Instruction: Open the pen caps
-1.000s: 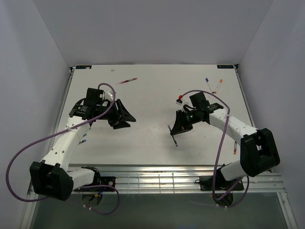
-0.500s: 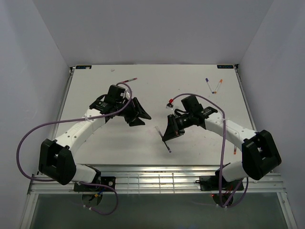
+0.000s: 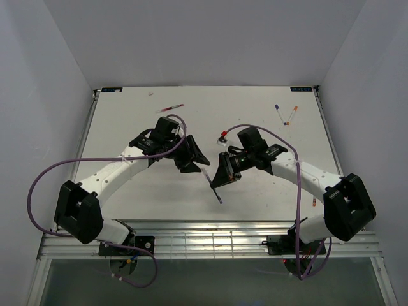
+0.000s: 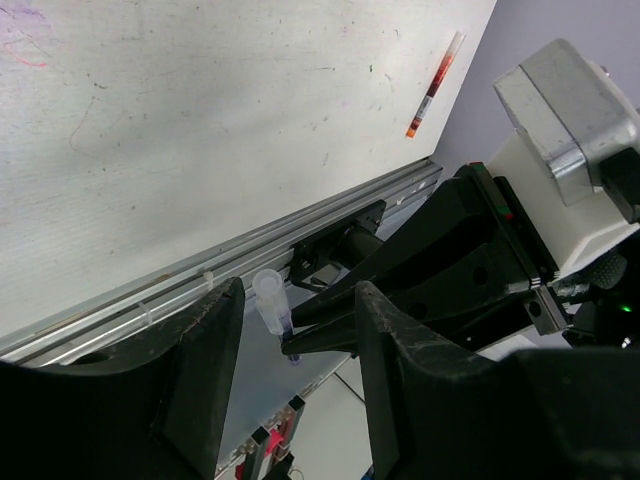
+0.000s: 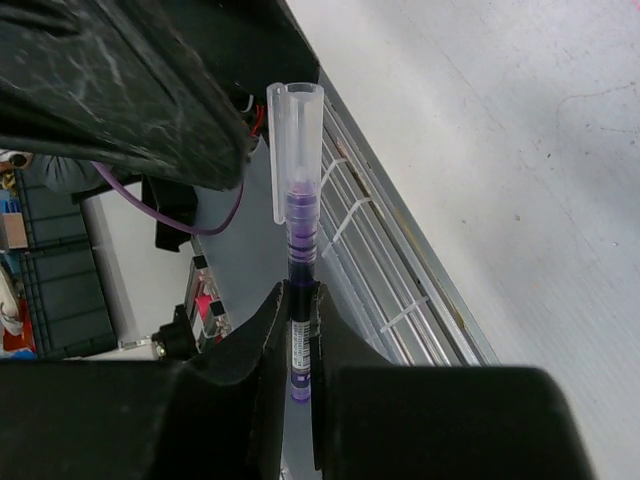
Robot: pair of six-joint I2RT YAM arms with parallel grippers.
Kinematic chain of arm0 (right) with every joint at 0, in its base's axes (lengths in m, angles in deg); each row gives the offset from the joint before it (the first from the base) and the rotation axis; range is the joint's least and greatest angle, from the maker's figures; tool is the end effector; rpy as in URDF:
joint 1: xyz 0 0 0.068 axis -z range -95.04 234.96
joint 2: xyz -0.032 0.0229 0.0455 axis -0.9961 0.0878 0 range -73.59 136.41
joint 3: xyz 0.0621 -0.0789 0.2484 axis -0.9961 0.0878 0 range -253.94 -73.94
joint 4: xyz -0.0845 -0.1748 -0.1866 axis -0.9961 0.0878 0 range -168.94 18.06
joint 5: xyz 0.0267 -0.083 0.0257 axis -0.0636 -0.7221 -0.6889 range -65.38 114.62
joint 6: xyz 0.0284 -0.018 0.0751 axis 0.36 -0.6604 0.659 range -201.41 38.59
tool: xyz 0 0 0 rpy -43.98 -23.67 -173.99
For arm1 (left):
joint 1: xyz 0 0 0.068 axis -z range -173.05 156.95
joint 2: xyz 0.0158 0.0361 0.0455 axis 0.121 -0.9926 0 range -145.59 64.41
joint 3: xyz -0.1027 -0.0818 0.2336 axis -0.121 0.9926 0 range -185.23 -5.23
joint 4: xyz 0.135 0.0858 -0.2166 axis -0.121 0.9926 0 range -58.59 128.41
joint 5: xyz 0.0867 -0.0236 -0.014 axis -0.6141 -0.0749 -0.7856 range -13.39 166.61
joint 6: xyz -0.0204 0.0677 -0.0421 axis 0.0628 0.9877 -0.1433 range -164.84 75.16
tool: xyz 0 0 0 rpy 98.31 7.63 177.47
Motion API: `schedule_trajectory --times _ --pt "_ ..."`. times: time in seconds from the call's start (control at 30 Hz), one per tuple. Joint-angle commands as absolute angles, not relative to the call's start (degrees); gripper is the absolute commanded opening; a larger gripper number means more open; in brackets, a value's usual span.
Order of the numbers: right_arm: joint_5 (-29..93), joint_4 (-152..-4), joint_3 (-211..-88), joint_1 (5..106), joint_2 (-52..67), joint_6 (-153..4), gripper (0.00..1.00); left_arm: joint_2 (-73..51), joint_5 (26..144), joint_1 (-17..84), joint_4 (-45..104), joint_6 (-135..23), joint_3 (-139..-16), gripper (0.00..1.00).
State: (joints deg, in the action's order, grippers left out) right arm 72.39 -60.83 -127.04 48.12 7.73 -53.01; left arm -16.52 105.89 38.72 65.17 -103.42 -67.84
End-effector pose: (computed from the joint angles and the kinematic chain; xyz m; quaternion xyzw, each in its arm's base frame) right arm 0.2218 0.2324 0.2142 -0.2127 0.8354 0.4999 0.0839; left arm 0.2557 -0.1995 0.2389 -0.1323 0.9091 -0.3915 0.0521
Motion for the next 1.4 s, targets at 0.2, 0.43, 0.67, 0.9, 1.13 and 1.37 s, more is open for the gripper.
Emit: schedule_trajectory --times 0.2,0.43,0.67,0.9,1.13,1.37 --pt "73.3 -65.8 -130.6 46.6 6.9 -48.9 0.08 -16.8 105.4 39.6 63.7 -103.1 -68.2 0.48" --pt "72.9 -67.4 -129.7 45.9 6.7 -47.7 0.08 -16.5 105.6 39.6 63.8 -102.3 -68.0 0.24" --pt "71.7 -67.3 -130.7 45.9 7.5 -47.6 0.08 -16.4 106.4 39.6 63.7 -102.0 -67.4 0.0" --pt "70.4 -68.1 -131.2 45.9 8.2 -44.7 0.08 -16.0 106.5 39.6 63.8 -101.9 -66.9 0.2" --pt "71.3 -69.8 -131.2 45.9 8.6 -43.1 0.08 -16.5 106.5 39.6 64.2 -101.4 -67.3 0.2" --pt "72.0 -70.9 -131.3 45.9 9.1 -42.0 0.08 -16.8 106.3 39.6 65.1 -100.6 -67.8 0.33"
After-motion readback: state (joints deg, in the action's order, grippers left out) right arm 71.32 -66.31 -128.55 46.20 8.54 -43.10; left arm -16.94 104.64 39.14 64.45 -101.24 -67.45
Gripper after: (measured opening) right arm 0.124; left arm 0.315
